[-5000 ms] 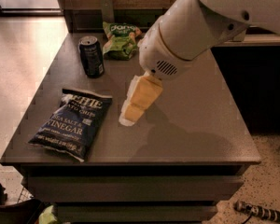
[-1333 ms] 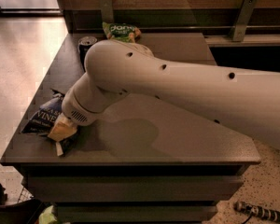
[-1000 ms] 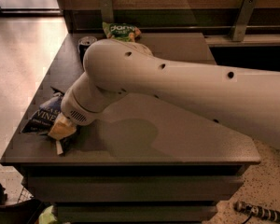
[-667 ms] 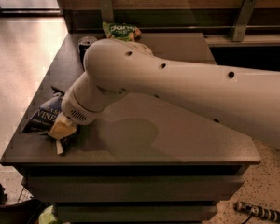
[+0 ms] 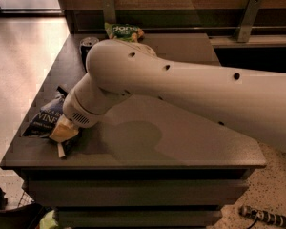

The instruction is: Pick blue chip bag

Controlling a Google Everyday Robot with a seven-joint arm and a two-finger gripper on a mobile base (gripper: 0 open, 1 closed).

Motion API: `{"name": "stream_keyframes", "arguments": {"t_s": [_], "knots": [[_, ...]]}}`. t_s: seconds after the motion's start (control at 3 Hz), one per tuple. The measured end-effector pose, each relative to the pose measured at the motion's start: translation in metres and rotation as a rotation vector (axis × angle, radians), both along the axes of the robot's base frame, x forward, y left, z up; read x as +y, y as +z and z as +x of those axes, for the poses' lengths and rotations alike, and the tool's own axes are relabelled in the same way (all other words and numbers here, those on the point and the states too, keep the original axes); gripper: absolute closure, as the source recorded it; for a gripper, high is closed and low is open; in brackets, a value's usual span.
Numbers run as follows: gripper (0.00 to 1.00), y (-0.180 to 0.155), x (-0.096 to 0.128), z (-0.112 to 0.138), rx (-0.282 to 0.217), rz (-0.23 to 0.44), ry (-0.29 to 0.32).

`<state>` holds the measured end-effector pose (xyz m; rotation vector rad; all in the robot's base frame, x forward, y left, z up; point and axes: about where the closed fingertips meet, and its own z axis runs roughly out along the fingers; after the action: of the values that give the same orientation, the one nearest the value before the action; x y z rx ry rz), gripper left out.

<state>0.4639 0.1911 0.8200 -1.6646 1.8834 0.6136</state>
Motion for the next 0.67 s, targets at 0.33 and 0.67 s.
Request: {"name": "stream_keyframes", "arguments": {"t_s": [0.33, 0.67], "knots": [[1.00, 0.001, 0.000, 0.000, -0.001, 0.001, 0.001], [1.00, 0.019, -0.004, -0.001, -0.029, 0.030, 0.017]]}}
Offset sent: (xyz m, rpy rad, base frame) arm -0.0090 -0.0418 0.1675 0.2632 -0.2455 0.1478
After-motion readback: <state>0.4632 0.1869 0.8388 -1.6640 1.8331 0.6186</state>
